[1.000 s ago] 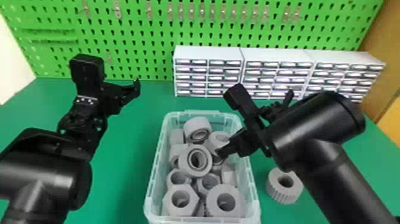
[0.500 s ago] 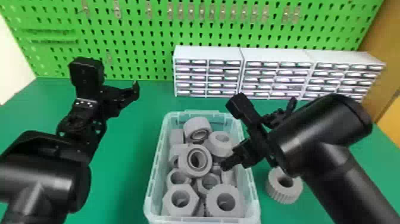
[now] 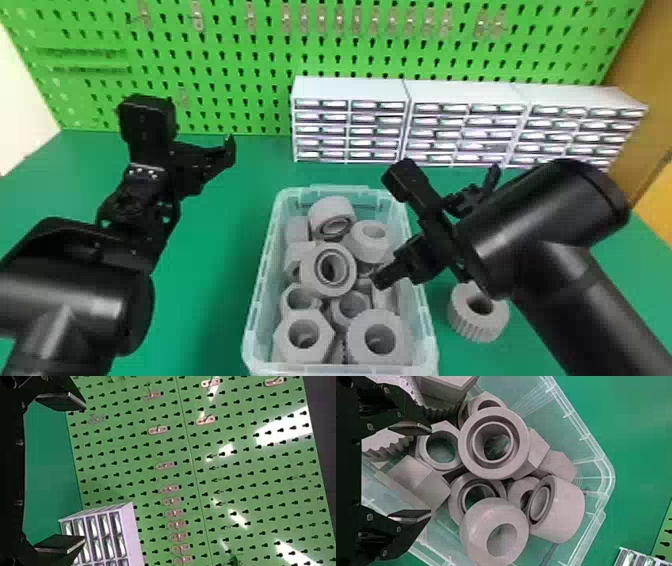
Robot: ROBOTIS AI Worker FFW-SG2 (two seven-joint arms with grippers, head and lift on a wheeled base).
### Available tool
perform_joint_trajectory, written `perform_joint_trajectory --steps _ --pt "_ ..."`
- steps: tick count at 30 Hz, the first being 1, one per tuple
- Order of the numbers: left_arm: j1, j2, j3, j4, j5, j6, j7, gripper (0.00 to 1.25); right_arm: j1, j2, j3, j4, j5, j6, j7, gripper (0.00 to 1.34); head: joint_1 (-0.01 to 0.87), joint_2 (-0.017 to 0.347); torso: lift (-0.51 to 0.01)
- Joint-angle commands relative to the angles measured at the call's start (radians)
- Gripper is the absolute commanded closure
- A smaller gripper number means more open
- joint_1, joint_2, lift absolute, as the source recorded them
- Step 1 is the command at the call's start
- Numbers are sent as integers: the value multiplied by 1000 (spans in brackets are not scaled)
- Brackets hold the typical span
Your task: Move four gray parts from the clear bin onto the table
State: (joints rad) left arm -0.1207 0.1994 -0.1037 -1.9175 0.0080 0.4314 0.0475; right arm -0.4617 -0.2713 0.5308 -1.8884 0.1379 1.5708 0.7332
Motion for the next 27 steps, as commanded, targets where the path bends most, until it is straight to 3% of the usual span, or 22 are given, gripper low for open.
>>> perform_joint_trajectory --steps 1,17,23,27 --pt "-1 -2 1 0 0 0 0 107 -3 -2 3 0 0 1 0 521 686 26 -50" --pt "-7 0 -2 0 4 0 0 102 -6 -3 9 2 19 1 0 521 686 26 -50" --pt "-8 -2 -7 2 7 0 0 105 -5 17 26 3 114 -2 0 521 686 26 -50" --pt "-10 -2 -10 3 9 0 0 105 -6 29 31 21 124 -41 0 521 686 26 -50"
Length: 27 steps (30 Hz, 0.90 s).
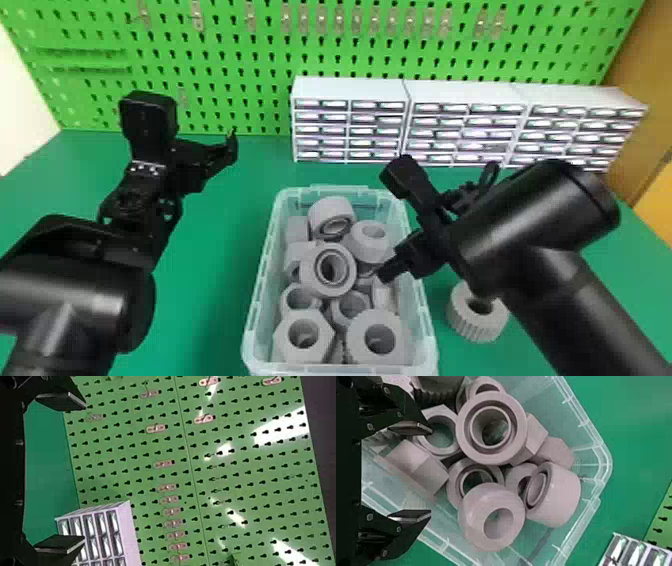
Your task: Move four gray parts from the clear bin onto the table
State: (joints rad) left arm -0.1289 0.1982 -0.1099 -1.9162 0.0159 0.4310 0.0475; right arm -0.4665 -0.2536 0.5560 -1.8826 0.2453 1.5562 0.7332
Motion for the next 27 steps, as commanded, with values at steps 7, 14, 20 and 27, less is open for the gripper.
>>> perform_joint_trajectory --steps 7,14,20,27 --pt "-3 1 -5 3 3 0 0 105 -11 34 5 92 -8 -91 0 521 686 26 -50" --pt "-5 1 -7 5 6 0 0 105 -12 51 -4 174 -40 -215 0 519 686 26 -50" --pt "-5 1 -11 8 6 0 0 107 -20 53 21 214 -40 -275 0 522 686 26 -50" --pt "-5 0 -11 9 6 0 0 107 -24 59 28 267 -58 -357 0 524 686 26 -50"
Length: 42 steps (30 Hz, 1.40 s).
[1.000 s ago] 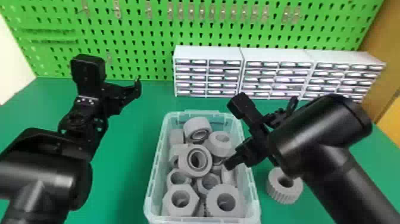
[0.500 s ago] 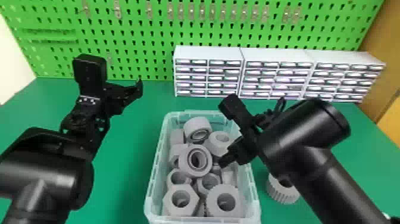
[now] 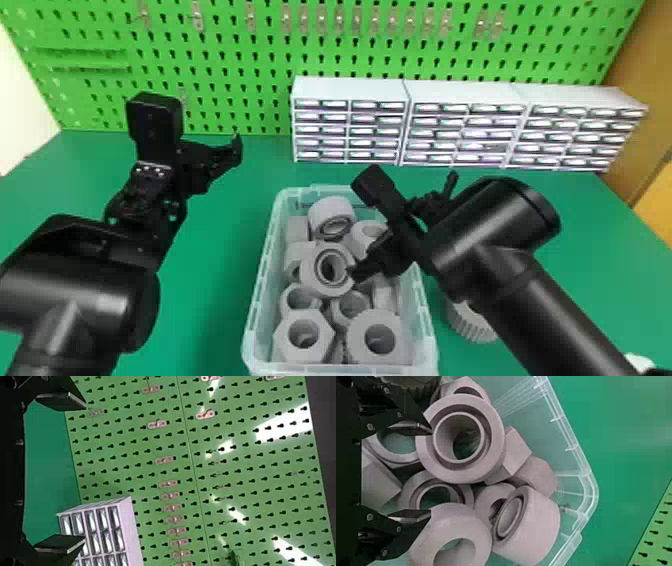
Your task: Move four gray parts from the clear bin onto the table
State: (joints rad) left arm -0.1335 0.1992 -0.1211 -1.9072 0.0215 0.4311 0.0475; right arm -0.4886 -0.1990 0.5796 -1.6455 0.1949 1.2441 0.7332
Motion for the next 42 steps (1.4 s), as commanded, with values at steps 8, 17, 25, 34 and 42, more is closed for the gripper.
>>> perform_joint_trajectory --steps 8,17,25,34,42 --pt "5 0 1 0 2 0 0 107 -12 16 9 75 -6 -117 -2 524 686 26 -50" --pt "5 0 0 0 2 0 -3 107 -22 30 6 110 14 -161 -12 527 686 26 -50" --pt "5 0 1 0 2 0 -3 107 -25 38 11 164 5 -216 -31 527 686 26 -50" --pt "5 0 3 2 -2 0 -6 107 -30 41 6 236 -35 -293 -55 525 686 26 -50" --pt "5 0 3 2 -2 0 -8 107 -31 44 14 259 -40 -311 -67 539 686 26 -50"
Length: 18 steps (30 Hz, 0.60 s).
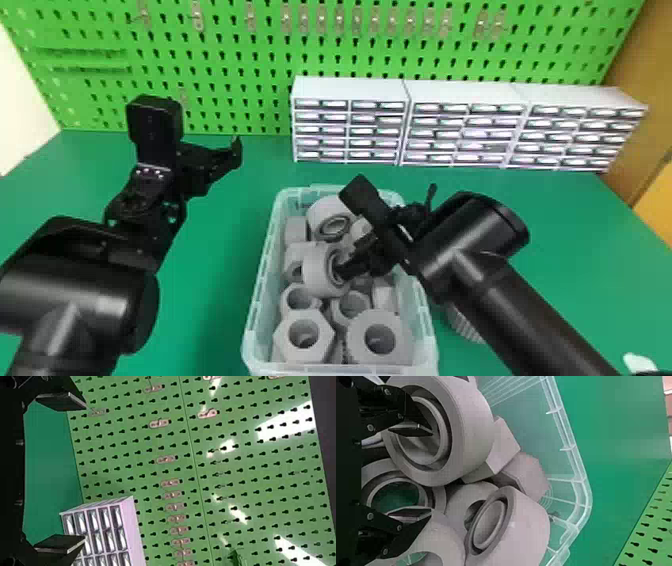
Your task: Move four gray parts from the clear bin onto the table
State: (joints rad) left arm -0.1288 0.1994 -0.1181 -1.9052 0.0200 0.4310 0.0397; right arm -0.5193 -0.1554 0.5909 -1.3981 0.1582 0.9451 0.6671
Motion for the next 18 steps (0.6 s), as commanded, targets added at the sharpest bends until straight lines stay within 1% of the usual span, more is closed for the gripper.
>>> perform_joint_trajectory --steps 1,14,18 --pt "0 0 0 0 0 0 0 107 -1 0 3 16 -6 -19 -3 539 686 26 -50" --pt "-2 0 -2 0 0 0 -1 107 5 0 -6 34 -49 -72 -26 553 686 26 -50" --pt "0 0 -2 0 0 0 -1 108 5 0 -5 37 -54 -74 -31 619 686 26 -50"
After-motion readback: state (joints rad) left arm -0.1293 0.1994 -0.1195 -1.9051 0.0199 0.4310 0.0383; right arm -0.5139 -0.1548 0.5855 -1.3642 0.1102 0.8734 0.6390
